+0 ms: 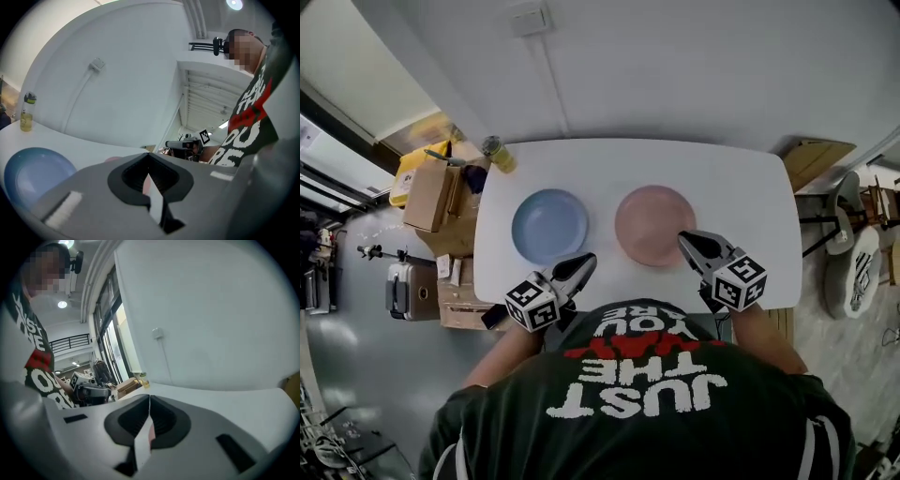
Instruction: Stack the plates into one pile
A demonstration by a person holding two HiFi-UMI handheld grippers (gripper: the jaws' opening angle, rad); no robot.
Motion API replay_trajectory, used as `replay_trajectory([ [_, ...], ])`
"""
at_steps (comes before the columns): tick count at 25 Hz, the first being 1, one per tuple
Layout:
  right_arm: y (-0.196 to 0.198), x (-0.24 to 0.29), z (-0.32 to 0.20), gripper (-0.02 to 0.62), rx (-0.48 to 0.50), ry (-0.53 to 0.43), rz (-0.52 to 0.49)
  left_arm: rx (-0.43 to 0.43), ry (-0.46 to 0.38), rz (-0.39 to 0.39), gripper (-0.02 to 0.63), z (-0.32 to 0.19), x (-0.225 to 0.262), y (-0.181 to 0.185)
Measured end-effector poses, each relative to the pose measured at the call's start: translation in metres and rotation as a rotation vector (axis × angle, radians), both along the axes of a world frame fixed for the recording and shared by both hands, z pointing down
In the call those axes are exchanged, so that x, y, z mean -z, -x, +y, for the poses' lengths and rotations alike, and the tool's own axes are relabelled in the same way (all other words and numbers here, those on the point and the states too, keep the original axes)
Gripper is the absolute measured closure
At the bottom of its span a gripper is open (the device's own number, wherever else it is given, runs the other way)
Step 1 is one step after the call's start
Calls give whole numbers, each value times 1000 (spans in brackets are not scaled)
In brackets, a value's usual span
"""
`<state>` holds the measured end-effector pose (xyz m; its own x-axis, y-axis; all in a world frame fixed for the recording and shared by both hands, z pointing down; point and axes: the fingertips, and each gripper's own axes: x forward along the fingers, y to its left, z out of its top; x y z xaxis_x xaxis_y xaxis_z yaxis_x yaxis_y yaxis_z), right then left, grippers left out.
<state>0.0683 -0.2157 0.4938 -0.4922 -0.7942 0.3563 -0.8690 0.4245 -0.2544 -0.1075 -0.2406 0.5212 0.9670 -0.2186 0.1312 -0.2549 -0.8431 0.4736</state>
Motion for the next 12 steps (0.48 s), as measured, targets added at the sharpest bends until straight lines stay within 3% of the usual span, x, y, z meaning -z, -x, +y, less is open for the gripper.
replay_trajectory([
  [6, -15, 3, 0, 586, 6, 11, 28, 19, 104, -13, 598, -11, -23, -38],
  [10, -29, 5, -1, 586, 42, 0, 59, 96, 232, -184, 595, -31, -78, -53],
  [12, -36, 3, 2, 586, 46, 4, 58, 148, 332, -265, 556, -43, -113, -61],
])
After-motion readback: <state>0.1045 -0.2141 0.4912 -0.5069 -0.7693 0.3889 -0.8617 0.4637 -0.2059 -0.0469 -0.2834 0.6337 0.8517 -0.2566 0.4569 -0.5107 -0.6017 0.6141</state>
